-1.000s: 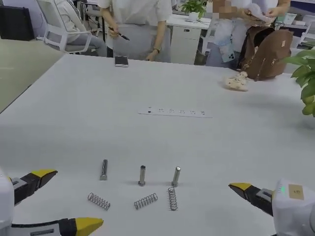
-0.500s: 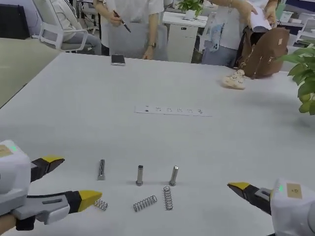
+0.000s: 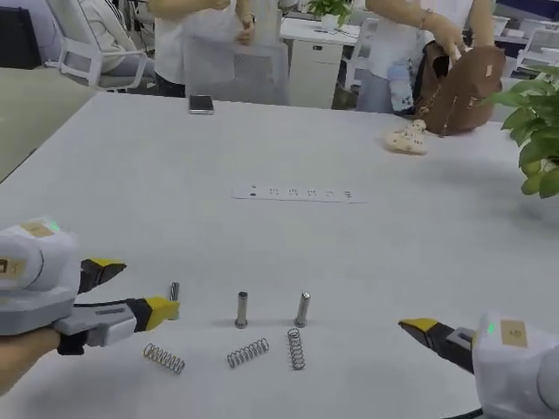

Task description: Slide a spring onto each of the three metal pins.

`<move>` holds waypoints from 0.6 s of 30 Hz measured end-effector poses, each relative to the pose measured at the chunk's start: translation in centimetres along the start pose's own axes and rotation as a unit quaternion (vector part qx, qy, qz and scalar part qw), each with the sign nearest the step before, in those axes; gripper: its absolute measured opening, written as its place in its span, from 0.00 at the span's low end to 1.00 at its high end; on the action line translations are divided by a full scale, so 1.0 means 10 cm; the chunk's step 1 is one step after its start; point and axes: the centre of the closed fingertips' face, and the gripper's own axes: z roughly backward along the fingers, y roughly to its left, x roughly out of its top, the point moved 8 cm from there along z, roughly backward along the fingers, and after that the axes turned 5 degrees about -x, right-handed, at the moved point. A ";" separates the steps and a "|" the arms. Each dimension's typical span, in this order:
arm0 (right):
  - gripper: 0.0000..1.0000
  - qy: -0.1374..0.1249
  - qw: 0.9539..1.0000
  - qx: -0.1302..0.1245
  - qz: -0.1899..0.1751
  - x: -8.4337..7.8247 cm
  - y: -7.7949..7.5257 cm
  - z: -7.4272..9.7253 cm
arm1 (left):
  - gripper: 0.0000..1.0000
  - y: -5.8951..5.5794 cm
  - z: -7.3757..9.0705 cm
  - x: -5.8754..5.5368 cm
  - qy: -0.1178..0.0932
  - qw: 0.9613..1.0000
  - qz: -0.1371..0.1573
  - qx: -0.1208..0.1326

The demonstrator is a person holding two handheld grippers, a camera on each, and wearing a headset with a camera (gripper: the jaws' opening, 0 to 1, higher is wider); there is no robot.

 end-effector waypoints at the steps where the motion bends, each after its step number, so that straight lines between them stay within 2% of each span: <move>1: 0.96 0.000 1.000 0.000 0.000 0.00 0.00 0.00 | 0.49 0.01 -0.02 0.00 0.003 1.000 -0.003 0.000; 5: 0.96 0.002 1.000 0.000 0.000 -0.01 -0.01 0.00 | 0.48 0.05 -0.14 0.01 0.019 1.000 -0.003 0.005; 9: 0.95 0.003 1.000 0.001 0.000 -0.01 -0.01 0.00 | 0.43 0.07 -0.23 0.02 0.026 1.000 -0.003 0.005; 12: 0.95 0.005 1.000 0.001 0.001 -0.02 -0.01 0.00 | 0.39 0.09 -0.31 0.00 0.039 0.999 -0.005 0.008; 18: 0.95 0.005 1.000 0.000 -0.001 -0.02 0.00 0.00 | 0.32 0.15 -0.46 -0.06 0.057 0.998 0.012 0.015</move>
